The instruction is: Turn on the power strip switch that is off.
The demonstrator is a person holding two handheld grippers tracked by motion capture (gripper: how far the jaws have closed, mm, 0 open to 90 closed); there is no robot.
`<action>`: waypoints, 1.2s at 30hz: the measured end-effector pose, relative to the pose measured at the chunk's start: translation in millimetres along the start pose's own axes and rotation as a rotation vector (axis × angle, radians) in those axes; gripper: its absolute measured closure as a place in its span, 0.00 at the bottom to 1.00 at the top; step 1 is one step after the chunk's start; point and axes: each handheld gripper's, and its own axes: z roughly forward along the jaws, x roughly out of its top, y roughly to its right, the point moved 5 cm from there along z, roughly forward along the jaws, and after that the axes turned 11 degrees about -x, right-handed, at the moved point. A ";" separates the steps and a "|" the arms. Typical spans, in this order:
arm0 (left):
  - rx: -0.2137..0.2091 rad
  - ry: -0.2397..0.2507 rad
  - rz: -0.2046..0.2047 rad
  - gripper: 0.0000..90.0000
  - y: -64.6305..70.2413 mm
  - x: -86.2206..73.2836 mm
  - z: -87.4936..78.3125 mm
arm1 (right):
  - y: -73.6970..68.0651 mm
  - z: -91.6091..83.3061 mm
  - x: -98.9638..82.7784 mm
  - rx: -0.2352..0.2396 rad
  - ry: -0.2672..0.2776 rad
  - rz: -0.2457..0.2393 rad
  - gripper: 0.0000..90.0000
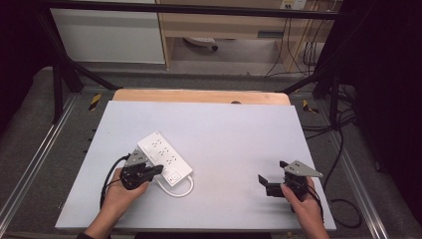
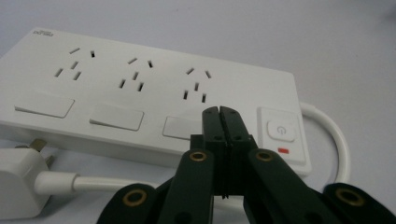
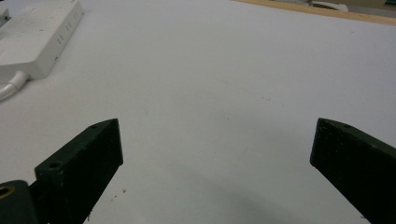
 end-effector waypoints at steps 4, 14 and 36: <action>0.005 0.000 0.004 1.00 -1.8 3.1 3.7 | 1.1 -0.2 -0.1 -0.001 0.001 0.001 0.03; 0.016 -0.008 0.012 1.00 -4.8 3.5 6.7 | 0.5 -0.2 -0.1 0.001 0.000 0.000 0.03; 0.039 -0.028 0.020 1.00 -8.4 3.5 10.6 | 0.7 -0.1 -0.5 0.001 -0.003 0.003 0.03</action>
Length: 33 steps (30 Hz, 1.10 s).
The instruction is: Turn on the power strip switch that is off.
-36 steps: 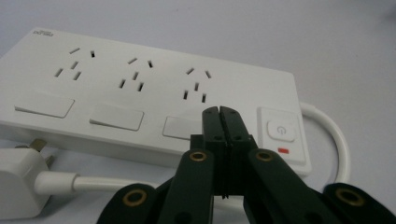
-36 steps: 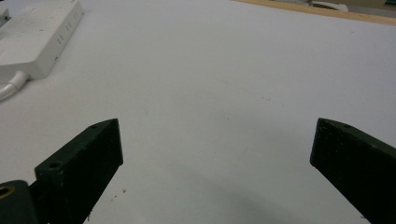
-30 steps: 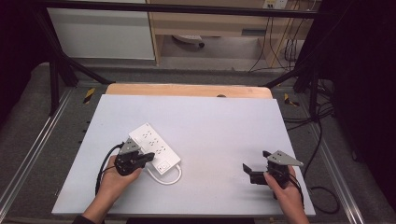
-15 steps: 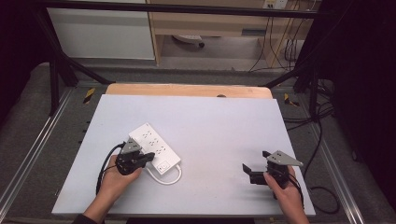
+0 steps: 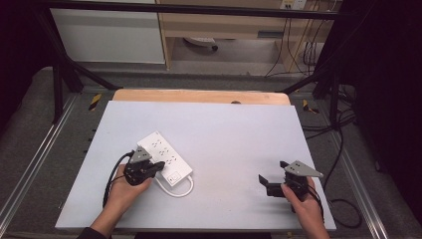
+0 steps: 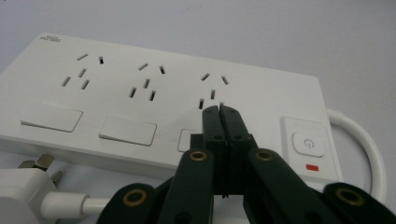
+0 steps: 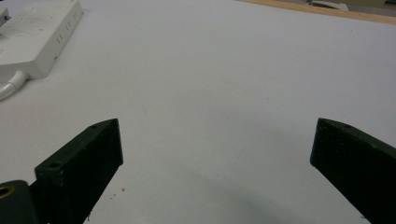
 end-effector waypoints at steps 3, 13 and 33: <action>-0.002 -0.003 -0.001 1.00 0.5 -0.2 -0.3 | -0.2 0.1 0.1 0.000 0.002 -0.008 0.03; -0.002 -0.016 0.002 1.00 0.6 0.7 -0.3 | -0.4 0.6 -0.3 0.000 -0.001 -0.013 0.03; 0.021 -0.043 0.055 1.00 10.1 1.4 4.7 | -1.4 0.9 -0.6 0.003 -0.004 -0.017 0.03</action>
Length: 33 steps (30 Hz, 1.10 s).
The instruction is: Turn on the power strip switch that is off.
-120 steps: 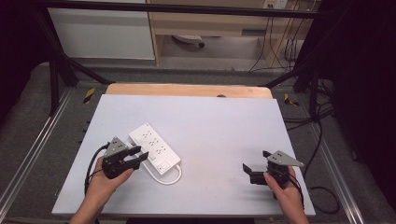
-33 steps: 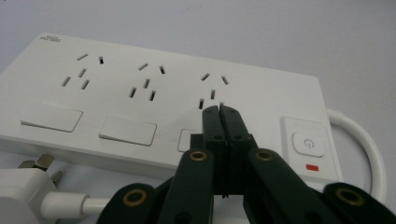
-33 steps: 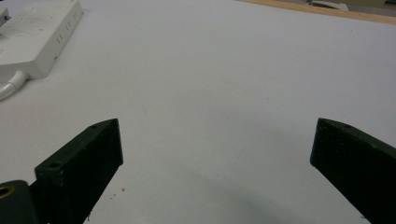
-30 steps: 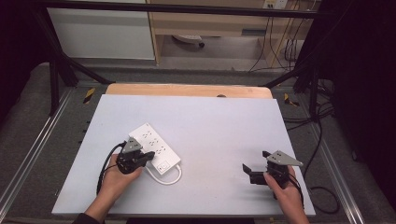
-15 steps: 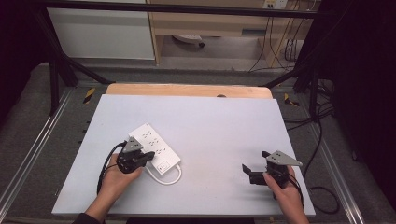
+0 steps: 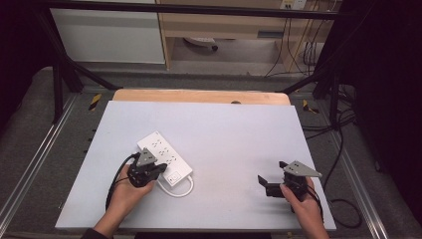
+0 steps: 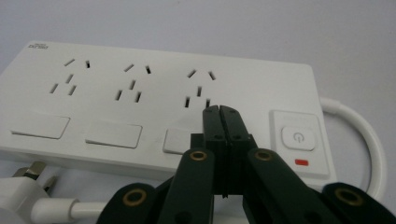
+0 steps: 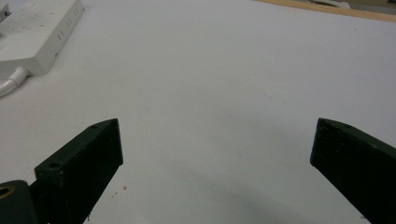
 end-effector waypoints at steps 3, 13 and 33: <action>-0.007 0.011 -0.017 1.00 -2.1 -0.7 -0.7 | 0.0 -0.5 0.3 0.001 0.003 0.000 0.03; -0.023 0.061 -0.033 1.00 -3.7 1.7 -3.4 | 1.2 -0.6 0.2 -0.001 0.004 0.000 0.03; -0.044 0.086 -0.035 1.00 -4.5 4.0 -4.0 | 1.8 -0.7 0.1 0.000 0.003 0.003 0.03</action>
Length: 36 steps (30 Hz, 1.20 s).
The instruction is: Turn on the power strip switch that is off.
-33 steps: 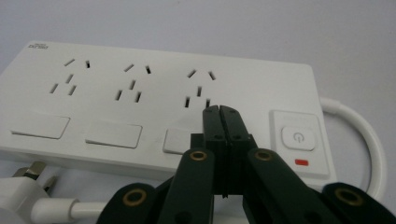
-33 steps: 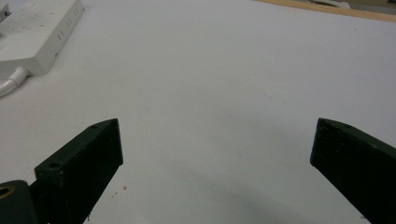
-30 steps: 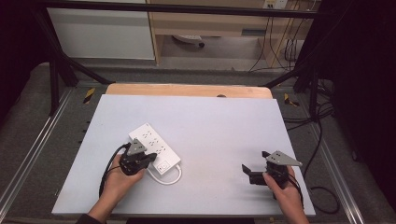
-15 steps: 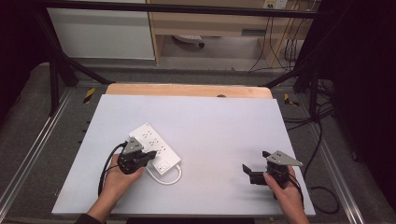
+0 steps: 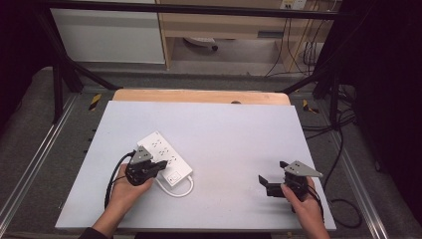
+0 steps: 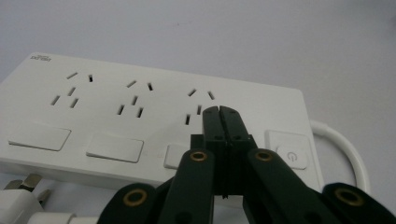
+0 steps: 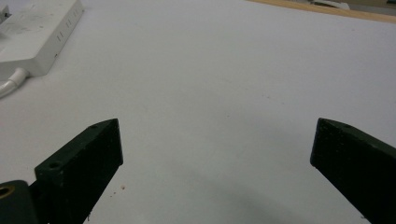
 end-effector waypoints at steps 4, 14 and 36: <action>-0.001 0.013 -0.005 1.00 -0.4 2.0 -0.1 | 0.3 -0.1 -0.1 0.000 0.000 0.004 0.03; 0.004 0.036 -0.010 0.94 -0.8 4.4 -0.7 | 0.3 -0.4 0.1 0.000 0.002 0.008 0.03; -0.008 0.086 0.009 0.70 4.1 11.8 -0.8 | 0.5 -0.3 -0.2 0.001 -0.001 0.004 0.03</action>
